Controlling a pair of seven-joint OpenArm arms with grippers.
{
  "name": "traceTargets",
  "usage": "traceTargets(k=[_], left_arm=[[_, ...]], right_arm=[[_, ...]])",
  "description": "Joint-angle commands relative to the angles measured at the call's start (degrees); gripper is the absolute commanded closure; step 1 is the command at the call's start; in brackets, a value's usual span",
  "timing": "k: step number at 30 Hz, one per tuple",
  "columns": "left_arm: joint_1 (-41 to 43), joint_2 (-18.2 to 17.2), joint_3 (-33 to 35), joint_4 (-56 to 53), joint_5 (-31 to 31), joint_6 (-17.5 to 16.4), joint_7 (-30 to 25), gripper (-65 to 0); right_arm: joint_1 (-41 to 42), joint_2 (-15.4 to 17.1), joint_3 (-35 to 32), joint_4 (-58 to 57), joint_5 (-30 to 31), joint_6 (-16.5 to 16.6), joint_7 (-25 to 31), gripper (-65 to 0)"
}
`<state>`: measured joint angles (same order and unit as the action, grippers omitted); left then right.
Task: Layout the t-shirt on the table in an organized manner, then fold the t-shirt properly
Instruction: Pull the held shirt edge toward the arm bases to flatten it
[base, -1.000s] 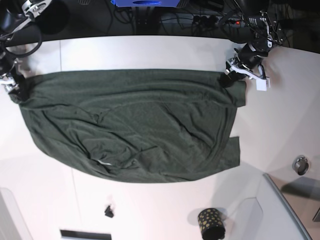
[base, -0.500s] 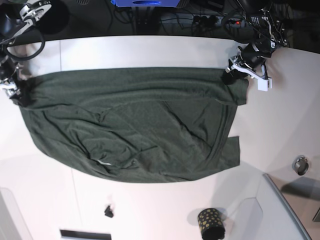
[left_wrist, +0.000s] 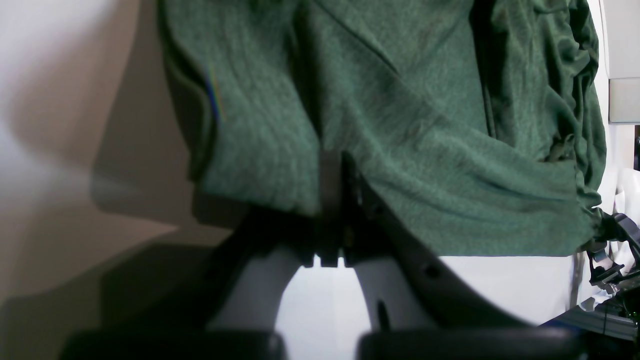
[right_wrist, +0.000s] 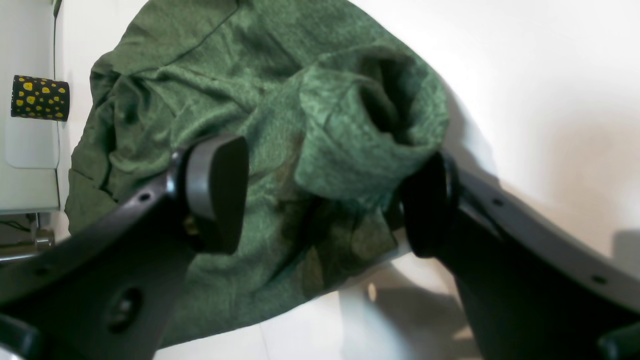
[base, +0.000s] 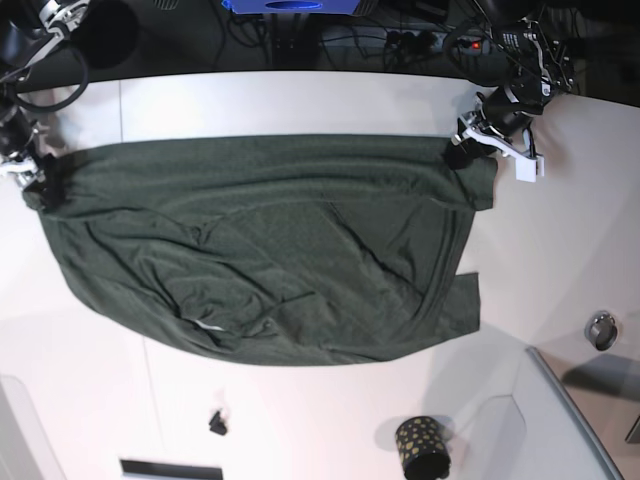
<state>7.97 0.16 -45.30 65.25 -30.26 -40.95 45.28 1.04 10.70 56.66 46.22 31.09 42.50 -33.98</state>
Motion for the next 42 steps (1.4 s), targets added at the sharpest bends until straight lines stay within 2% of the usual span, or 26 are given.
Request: traceTargets(k=[1, 4, 9, 13, 17, 22, 29, 33, 40, 42], left_arm=[[0.43, -0.3, -0.02, 0.28, 1.82, 0.95, 1.18, 0.0], [0.43, -0.3, -0.2, 0.28, 1.82, 0.95, 1.18, 0.0], [0.43, -0.65, -0.2, 0.28, 1.82, 0.95, 1.18, 0.0], [0.43, -0.65, -0.2, 0.46, 1.82, 0.95, 1.18, 0.0], [0.43, -0.65, 0.07, 0.72, 1.82, 0.95, 1.54, 0.0], [2.36, -0.47, -0.37, 8.81, 1.82, 0.95, 7.34, 0.0], [5.79, -0.3, -0.37, 17.69, 1.73, 0.95, 11.21, 0.0], [7.64, -0.47, -0.37, 18.04, 2.09, 0.95, 10.77, 0.0], [7.55, -0.38, -0.37, 16.46, 2.26, 0.95, 9.8, 0.0], [7.64, -0.38, -0.37, 16.37, 2.26, 0.95, 9.8, 0.0]], right_arm=[[-0.73, -0.55, -0.88, -0.81, -5.03, -2.5, -5.36, -39.5], [-0.91, -0.55, -1.94, -0.81, -5.03, -2.5, -5.28, -29.4], [-0.91, -0.55, -1.94, -0.81, -5.03, -2.5, -5.28, -19.7], [-0.91, -0.46, -1.94, -0.81, -5.03, -2.5, -5.28, -0.8], [-0.73, -0.19, -1.94, 1.12, -5.03, -2.5, -6.07, -0.8], [-0.82, 0.51, -1.59, 10.79, -4.94, -2.5, -15.83, -0.6], [-1.87, 0.42, -1.32, 20.46, -4.76, -2.5, -24.53, -0.6], [-4.51, -1.16, -1.32, 24.6, -4.85, -2.5, -23.74, -0.6], [-4.6, -1.25, -1.5, 24.77, -4.94, -2.5, -22.24, -0.6], [-4.95, -1.25, -1.41, 24.86, -4.76, -4.3, -21.89, -0.6]])
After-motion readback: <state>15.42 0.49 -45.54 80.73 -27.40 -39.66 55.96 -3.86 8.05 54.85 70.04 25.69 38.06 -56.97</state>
